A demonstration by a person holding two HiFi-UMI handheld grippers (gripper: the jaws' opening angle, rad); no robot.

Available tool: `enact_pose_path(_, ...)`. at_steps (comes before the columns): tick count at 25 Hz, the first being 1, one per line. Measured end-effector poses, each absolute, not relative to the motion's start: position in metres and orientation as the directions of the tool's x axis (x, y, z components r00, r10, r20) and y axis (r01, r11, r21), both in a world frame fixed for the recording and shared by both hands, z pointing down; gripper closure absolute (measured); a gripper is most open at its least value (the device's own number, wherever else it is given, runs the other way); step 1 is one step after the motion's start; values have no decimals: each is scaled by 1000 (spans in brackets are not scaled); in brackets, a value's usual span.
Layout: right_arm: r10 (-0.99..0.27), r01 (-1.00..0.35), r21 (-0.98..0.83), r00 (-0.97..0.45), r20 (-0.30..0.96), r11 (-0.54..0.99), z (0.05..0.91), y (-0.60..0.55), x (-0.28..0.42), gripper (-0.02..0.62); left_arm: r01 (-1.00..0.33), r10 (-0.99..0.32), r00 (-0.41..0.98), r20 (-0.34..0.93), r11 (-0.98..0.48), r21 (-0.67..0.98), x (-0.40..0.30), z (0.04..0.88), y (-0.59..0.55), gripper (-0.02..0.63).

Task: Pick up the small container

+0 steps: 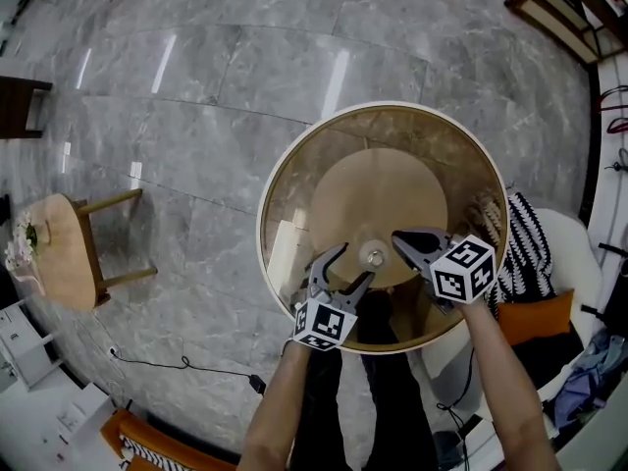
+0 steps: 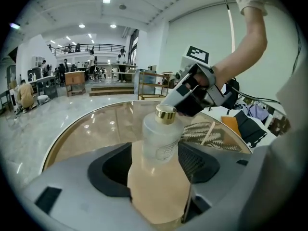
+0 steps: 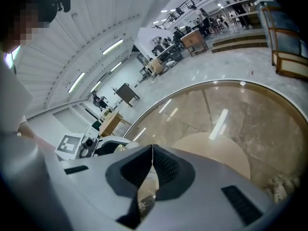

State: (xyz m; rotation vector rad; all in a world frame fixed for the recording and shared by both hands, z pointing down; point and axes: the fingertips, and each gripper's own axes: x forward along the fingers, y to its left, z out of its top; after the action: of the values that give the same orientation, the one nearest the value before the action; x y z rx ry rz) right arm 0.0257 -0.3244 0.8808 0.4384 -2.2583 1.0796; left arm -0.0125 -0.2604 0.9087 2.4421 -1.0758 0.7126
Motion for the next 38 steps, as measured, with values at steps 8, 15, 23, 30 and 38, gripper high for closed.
enact_pose_path(8,-27,-527,-619,-773,633,582,899,-320,27,526,-721,-561,608,562,-686,97,15,914,-276,311)
enact_pose_path(15,-27,-518,-618,-779,627,592,901,-331,22,526,-702,-567,636,524,-707,87,21,913,-286,301)
enact_pose_path(23,-40,-521,-653,-797,603,550,902,-332,24,528,-702,-589,608,532,-712,14,31,918,-296,296)
enact_pose_path(30,-47,-526,-695,-812,581,491,902,-331,26,528,-712,-598,590,542,-702,1,32,919,-300,296)
enact_pose_path(38,-120,-537,-733,-832,541,417,892,-321,33,526,-711,-584,583,564,-703,8,29,919,-297,293)
